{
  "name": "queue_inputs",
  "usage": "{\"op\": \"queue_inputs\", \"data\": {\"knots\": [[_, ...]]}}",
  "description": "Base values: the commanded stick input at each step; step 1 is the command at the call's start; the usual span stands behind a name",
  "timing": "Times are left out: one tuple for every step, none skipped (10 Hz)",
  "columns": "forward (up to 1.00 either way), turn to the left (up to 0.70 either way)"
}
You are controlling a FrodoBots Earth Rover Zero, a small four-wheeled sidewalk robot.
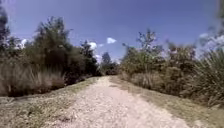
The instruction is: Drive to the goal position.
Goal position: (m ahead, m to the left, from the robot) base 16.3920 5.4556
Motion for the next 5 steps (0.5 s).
{"op": "queue_inputs", "data": {"knots": [[0.5,0.0],[0.5,0.0],[0.5,0.0],[0.5,0.0],[0.5,0.0]]}}
